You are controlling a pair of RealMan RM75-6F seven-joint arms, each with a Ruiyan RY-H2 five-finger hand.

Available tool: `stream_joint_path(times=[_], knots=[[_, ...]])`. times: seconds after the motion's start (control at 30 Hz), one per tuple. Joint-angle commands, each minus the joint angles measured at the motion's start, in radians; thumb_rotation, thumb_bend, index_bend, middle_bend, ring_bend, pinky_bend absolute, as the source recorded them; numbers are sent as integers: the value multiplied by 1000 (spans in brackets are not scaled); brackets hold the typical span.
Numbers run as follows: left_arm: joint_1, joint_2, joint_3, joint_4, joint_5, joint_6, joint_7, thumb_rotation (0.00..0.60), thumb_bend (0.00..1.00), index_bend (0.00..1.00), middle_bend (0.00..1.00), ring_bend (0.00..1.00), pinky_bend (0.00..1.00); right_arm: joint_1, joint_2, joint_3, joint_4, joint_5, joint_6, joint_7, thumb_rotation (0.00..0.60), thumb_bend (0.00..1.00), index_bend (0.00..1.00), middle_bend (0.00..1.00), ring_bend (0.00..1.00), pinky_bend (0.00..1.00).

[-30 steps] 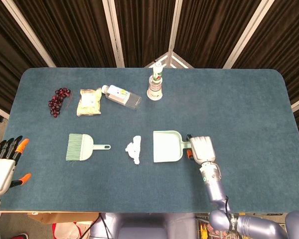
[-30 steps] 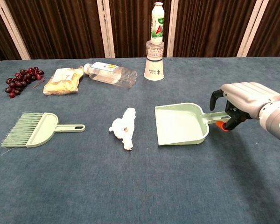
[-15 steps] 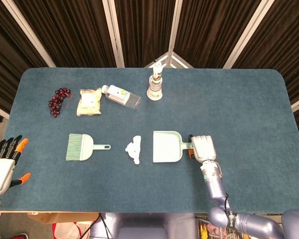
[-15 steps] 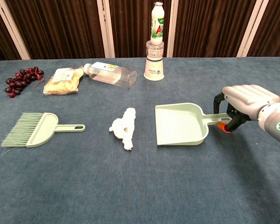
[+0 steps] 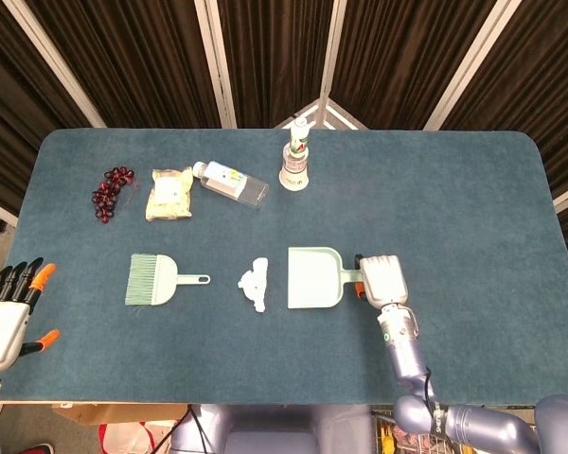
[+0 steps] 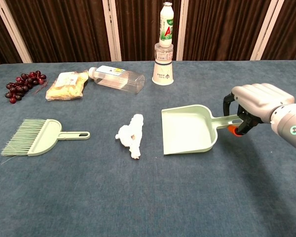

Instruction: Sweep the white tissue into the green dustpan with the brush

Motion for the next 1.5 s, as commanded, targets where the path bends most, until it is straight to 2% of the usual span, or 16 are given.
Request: stream_joint_path(times=[0.03, 0.13, 0.23, 0.33, 0.5, 0.7, 0.8, 1.17, 1.5], knots=[[-9, 17, 1, -34, -22, -29, 28, 600, 0, 0, 0, 2, 11, 2, 5, 1, -4, -1, 4, -1, 600, 384, 600, 943, 916, 871], [-29, 48, -5, -98, -72, -83, 78, 600, 3, 0, 32, 72, 88, 3, 11, 1, -12, -1, 6, -3, 600, 384, 600, 943, 916, 871], [-52, 73, -20, -150, -118, -124, 125, 600, 17, 14, 171, 196, 191, 4, 16, -1, -17, -4, 10, -9, 600, 384, 600, 942, 916, 871], [-85, 77, -44, -164, -147, -151, 172, 600, 36, 64, 353, 345, 335, 8, 19, 0, -28, -3, 13, -16, 600, 384, 600, 943, 916, 871], [-136, 57, -74, -157, -176, -199, 194, 600, 83, 167, 594, 560, 555, 13, 16, 5, -38, 2, 21, -29, 600, 383, 600, 943, 916, 871], [-205, 3, -103, -156, -216, -270, 210, 600, 173, 277, 794, 771, 746, 21, 7, 4, -39, 8, 27, -46, 600, 384, 600, 942, 916, 871], [-234, -25, -108, -166, -235, -299, 239, 600, 218, 344, 871, 842, 801, 22, 10, 5, -41, 10, 28, -45, 600, 384, 600, 942, 916, 871], [-320, -146, -129, -185, -324, -327, 391, 600, 294, 424, 934, 895, 865, 27, 13, -1, -43, 9, 25, -42, 600, 384, 600, 942, 916, 871], [-399, -283, -163, -152, -503, -321, 525, 600, 314, 418, 939, 900, 873, 33, 9, -4, -36, 8, 23, -39, 600, 385, 600, 943, 916, 871]])
